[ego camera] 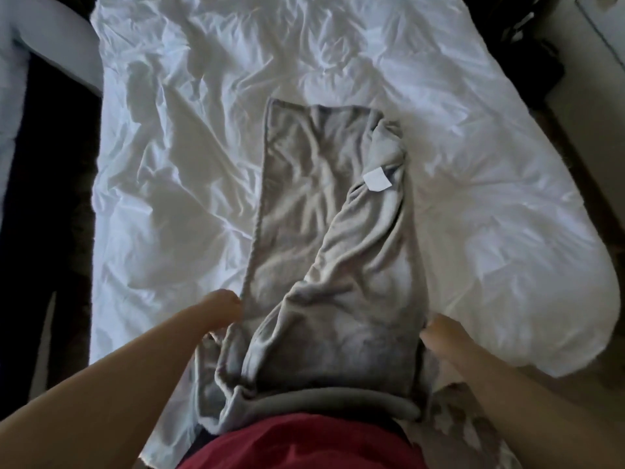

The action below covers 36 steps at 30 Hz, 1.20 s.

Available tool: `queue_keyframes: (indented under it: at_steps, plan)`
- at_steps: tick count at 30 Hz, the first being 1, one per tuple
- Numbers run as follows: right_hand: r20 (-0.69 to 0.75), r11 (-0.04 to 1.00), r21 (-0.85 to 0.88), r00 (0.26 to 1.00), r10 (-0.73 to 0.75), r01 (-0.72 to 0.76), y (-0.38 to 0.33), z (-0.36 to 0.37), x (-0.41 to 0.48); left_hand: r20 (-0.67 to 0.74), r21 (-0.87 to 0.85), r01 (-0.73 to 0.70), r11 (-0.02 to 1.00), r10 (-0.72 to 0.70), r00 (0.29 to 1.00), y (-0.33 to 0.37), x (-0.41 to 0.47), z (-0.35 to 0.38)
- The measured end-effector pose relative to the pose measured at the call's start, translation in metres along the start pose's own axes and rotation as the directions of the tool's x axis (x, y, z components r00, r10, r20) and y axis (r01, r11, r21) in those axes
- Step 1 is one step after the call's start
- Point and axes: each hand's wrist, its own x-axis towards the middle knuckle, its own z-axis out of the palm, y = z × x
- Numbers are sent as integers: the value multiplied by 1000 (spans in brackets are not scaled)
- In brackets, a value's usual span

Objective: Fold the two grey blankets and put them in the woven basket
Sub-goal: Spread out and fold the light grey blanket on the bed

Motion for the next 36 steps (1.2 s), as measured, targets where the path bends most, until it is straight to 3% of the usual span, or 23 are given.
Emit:
queue_keyframes:
  at_steps: [3,5,9,11,13,15,17,19,22,23,24,25,26,27,28,30,32,33,34,36]
  plan:
    - [-24,995,83,998,-51,53,-41,-33,18,-161,-279,-50,959,4,987,20,34,-21]
    - [-79,964,245,993,-84,101,-70,-54,35,-201,-428,-61,902,-29,979,32,54,-33]
    - [-271,633,735,961,-56,244,-124,-98,86,-300,-565,-120,816,-68,951,62,117,-65]
    - [-335,518,804,942,-12,293,-148,-122,120,-355,-598,-147,788,-96,930,77,149,-81]
    - [-394,499,801,919,25,330,-168,-140,154,-408,-629,-193,753,-108,907,92,179,-95]
    - [-345,470,839,936,69,274,-184,-152,186,-429,-650,-248,719,-78,900,104,204,-111]
    - [-129,362,929,982,135,72,-195,-160,210,-442,-650,-258,715,-80,893,115,224,-130]
    - [26,381,920,983,184,-96,-196,-163,226,-446,-672,-264,692,-93,890,123,241,-146]
    - [-67,534,843,974,216,-60,-197,-172,238,-411,-718,-257,646,-96,906,134,260,-164]
    - [-101,528,848,969,228,-36,-198,-177,235,-384,-739,-239,630,-101,918,136,267,-167]
    - [-105,454,891,974,199,4,-199,-182,230,-360,-764,-223,606,-113,926,138,273,-171]
    - [-67,277,960,993,97,38,-200,-188,224,-341,-781,-203,590,-132,931,140,278,-174]
    - [-38,27,999,994,-102,41,-198,-194,218,-333,-786,-190,588,-144,932,144,282,-177]
    - [-39,-188,982,958,-285,-16,-194,-199,212,-329,-783,-188,593,-139,934,148,285,-179]
    - [-46,-271,960,913,-406,-72,-191,-201,207,-320,-782,-197,591,-110,941,154,287,-180]
    - [10,-184,978,910,-415,-95,-187,-193,211,-335,-764,-279,582,11,942,165,288,-176]
    - [114,61,992,991,-75,-109,-183,-173,225,-436,-632,-365,684,75,897,173,285,-169]
    - [104,136,984,989,106,-118,-183,-163,232,-471,-529,-357,770,84,878,173,285,-163]
    - [82,180,976,975,204,-120,-182,-155,238,-495,-434,-329,838,83,865,170,284,-156]
    - [58,304,944,969,240,-132,-180,-148,249,-475,-343,-328,880,138,869,160,278,-136]
